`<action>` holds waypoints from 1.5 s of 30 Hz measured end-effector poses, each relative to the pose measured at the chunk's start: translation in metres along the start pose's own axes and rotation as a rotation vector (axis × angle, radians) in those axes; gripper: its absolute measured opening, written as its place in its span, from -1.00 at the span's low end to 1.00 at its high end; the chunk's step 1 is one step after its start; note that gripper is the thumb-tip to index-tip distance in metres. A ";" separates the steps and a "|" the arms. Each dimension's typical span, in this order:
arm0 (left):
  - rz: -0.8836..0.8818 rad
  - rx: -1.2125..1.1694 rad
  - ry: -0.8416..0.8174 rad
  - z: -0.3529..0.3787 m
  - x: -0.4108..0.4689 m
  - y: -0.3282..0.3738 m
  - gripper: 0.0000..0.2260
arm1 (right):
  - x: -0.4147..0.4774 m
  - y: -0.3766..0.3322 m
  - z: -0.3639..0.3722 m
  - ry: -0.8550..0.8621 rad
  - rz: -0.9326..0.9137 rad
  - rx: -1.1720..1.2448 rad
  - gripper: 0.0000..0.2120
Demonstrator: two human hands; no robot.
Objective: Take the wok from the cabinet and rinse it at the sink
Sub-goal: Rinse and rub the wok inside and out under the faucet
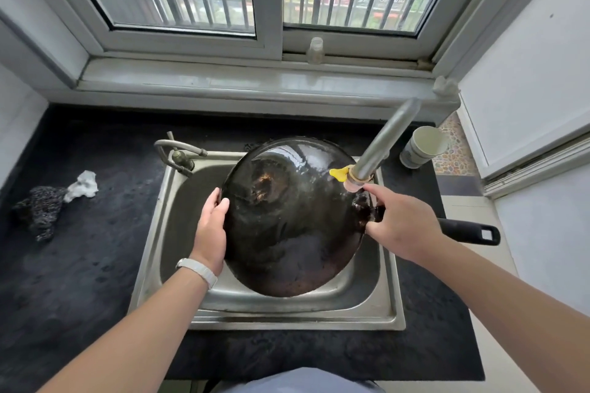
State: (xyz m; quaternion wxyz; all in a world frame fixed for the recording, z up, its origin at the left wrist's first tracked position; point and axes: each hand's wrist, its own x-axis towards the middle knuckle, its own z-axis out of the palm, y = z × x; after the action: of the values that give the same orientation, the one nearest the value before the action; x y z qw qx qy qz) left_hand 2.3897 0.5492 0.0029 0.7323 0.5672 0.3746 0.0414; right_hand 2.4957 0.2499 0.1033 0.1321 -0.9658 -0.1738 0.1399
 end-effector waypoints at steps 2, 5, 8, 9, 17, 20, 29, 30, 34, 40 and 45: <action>0.011 0.015 -0.006 0.006 0.002 0.004 -0.34 | 0.001 0.001 -0.005 0.027 -0.010 -0.002 -0.33; 0.021 0.028 -0.019 0.014 0.004 0.009 -0.34 | 0.001 0.003 -0.011 0.053 -0.015 -0.014 -0.34; 0.022 0.011 -0.029 0.025 0.005 0.011 -0.41 | -0.002 0.005 -0.013 0.079 -0.021 -0.036 -0.33; 0.022 0.009 -0.031 0.029 0.005 0.011 -0.47 | -0.003 0.006 -0.014 0.088 -0.022 -0.044 -0.33; -0.026 -0.027 -0.036 0.043 -0.002 0.002 -0.53 | -0.022 0.010 -0.021 0.098 0.006 -0.107 -0.34; -0.041 -0.034 -0.043 0.046 -0.008 -0.002 -0.54 | -0.031 0.008 -0.023 0.087 0.032 -0.115 -0.35; -0.064 -0.013 -0.091 0.044 -0.019 -0.014 -0.54 | -0.062 0.003 -0.019 0.067 0.096 -0.150 -0.34; -0.061 -0.012 -0.099 0.043 -0.020 -0.014 -0.53 | -0.065 0.002 -0.018 0.067 0.103 -0.148 -0.34; -0.066 -0.026 -0.123 0.039 -0.021 -0.017 -0.54 | -0.076 -0.002 -0.015 0.063 0.136 -0.137 -0.35; -0.064 -0.009 -0.154 0.026 -0.017 -0.017 -0.54 | -0.087 -0.012 -0.006 0.047 0.210 -0.102 -0.36; -0.035 0.055 -0.188 0.014 -0.011 -0.011 -0.53 | -0.085 -0.020 0.006 0.016 0.281 -0.029 -0.36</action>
State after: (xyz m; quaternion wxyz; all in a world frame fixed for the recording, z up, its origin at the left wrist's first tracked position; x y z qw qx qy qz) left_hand 2.3858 0.5287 0.0002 0.7491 0.5817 0.3151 -0.0353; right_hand 2.4113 0.2373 0.1225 0.0987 -0.9835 -0.0376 0.1469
